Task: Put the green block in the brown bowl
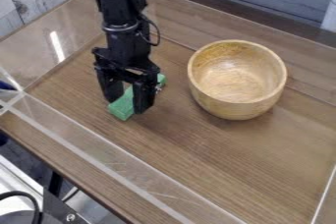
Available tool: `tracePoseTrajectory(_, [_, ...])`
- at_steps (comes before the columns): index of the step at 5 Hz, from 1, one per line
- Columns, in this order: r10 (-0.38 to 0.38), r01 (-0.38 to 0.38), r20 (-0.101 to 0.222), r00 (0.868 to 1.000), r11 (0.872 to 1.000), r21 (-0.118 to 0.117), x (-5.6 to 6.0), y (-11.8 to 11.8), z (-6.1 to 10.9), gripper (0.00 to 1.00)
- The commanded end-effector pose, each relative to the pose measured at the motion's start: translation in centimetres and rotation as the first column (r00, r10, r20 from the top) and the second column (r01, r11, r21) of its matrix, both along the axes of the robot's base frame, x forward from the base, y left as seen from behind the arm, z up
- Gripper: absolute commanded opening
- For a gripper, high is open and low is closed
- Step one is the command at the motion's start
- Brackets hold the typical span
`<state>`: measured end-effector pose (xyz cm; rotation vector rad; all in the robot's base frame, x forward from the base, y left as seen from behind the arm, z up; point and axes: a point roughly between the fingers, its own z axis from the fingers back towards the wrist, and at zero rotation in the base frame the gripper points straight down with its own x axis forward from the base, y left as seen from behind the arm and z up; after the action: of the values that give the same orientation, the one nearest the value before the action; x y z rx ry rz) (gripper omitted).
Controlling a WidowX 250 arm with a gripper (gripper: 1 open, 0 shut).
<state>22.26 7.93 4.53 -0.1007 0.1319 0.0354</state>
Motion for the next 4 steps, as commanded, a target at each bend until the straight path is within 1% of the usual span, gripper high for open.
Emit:
tracePoseTrajectory(1, [0.011,-0.013,0.066,0.998,1.0,0.024,1.2,0.7,1.1,0.0])
tracePoseTrajectory(2, [0.013,-0.015,0.068,0.998,1.0,0.022,1.3,0.6,1.1,0.0])
tracePoseTrajectory(4, [0.024,-0.025,0.117,0.993,1.0,0.006,2.5,0.3,3.7,0.0])
